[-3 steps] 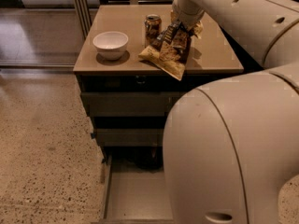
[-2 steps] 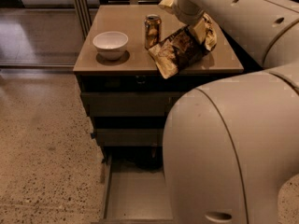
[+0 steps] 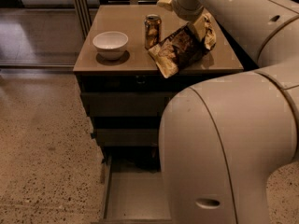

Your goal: Pick brown chip bag from bottom drawer and place on counter

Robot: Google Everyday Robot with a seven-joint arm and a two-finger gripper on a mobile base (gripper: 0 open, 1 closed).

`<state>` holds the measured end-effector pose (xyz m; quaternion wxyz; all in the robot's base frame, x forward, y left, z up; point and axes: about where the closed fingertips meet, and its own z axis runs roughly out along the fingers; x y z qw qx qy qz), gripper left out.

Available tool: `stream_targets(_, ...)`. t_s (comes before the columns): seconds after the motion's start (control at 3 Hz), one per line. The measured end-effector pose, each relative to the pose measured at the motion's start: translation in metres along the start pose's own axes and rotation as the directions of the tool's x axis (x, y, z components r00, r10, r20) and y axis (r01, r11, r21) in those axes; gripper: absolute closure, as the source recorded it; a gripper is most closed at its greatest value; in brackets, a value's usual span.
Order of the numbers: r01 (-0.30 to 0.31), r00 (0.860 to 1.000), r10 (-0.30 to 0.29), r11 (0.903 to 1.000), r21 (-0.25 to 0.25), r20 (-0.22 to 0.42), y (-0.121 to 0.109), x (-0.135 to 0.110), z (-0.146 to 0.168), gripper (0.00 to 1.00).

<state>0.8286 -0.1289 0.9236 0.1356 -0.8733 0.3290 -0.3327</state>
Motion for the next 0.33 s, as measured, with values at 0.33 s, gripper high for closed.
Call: stream_targets(0.33, 0.0, 1.0, 0.0, 1.0, 0.0, 0.0, 0.0, 0.0, 0.0, 0.0)
